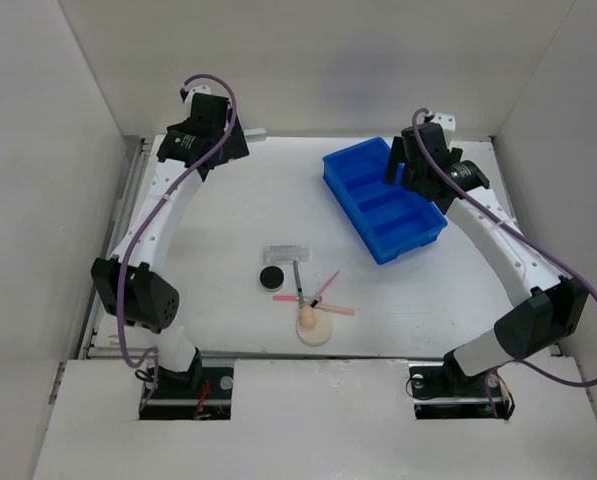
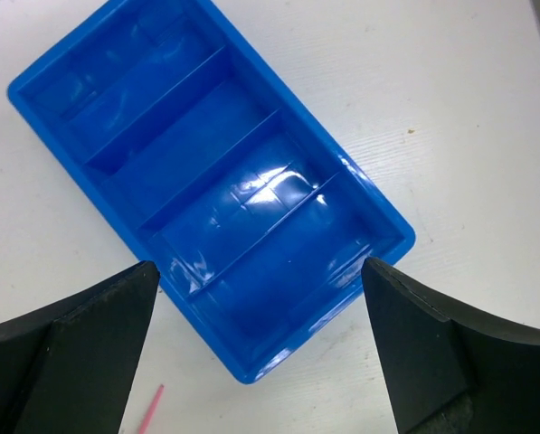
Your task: Organize the makeup
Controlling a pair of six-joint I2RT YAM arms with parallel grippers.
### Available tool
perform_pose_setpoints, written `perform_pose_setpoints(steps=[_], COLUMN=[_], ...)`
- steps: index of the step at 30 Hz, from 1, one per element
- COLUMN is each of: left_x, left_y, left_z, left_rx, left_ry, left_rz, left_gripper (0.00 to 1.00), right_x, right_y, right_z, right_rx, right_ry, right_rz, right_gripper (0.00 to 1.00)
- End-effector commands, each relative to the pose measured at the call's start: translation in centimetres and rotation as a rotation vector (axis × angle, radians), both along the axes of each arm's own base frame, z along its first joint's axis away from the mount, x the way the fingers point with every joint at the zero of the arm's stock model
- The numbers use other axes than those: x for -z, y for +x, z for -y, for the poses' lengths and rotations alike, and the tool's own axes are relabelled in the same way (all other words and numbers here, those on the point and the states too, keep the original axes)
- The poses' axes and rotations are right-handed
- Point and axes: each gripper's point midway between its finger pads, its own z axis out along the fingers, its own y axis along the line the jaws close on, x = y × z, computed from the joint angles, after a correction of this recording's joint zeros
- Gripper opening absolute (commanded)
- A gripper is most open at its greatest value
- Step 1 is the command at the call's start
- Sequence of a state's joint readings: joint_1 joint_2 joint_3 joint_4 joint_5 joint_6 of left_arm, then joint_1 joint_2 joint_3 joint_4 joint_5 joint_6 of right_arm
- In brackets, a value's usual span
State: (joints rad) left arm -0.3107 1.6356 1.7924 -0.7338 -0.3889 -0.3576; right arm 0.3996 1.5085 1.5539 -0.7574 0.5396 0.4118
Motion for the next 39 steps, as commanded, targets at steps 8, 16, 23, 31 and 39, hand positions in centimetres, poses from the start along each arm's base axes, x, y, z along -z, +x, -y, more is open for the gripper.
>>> perform_pose_setpoints(steps=[8, 16, 23, 31, 39], left_x=[3.2, 9.4, 12.9, 14.8, 15.0], left_y=[14.4, 23.6, 28.5, 32.0, 33.7], left_z=[3.5, 4.3, 1.5, 0.1, 0.2], left_rx=[0.081, 0.056, -0.027, -0.093, -0.101], left_ry=[-0.357, -0.46, -0.46, -0.478, -0.537], left_rz=[0.089, 0.15, 0.288, 0.428, 0.532], left_gripper=[0.95, 0.92, 0.85, 0.81, 0.86], right_x=[-0.5, 0.3, 2.1, 3.2, 5.3], right_y=[-1.1, -1.3, -0.1, 1.1, 1.7], right_z=[-1.5, -1.6, -2.3, -2.4, -2.5], right_rx=[-0.052, -0.057, -0.054, -0.037, -0.021], right_ry=[0.105, 0.097, 0.082, 0.052, 0.03], right_rz=[-0.004, -0.044, -0.115, -0.154, -0.203], right_gripper=[1.0, 1.0, 1.0, 1.0, 1.0])
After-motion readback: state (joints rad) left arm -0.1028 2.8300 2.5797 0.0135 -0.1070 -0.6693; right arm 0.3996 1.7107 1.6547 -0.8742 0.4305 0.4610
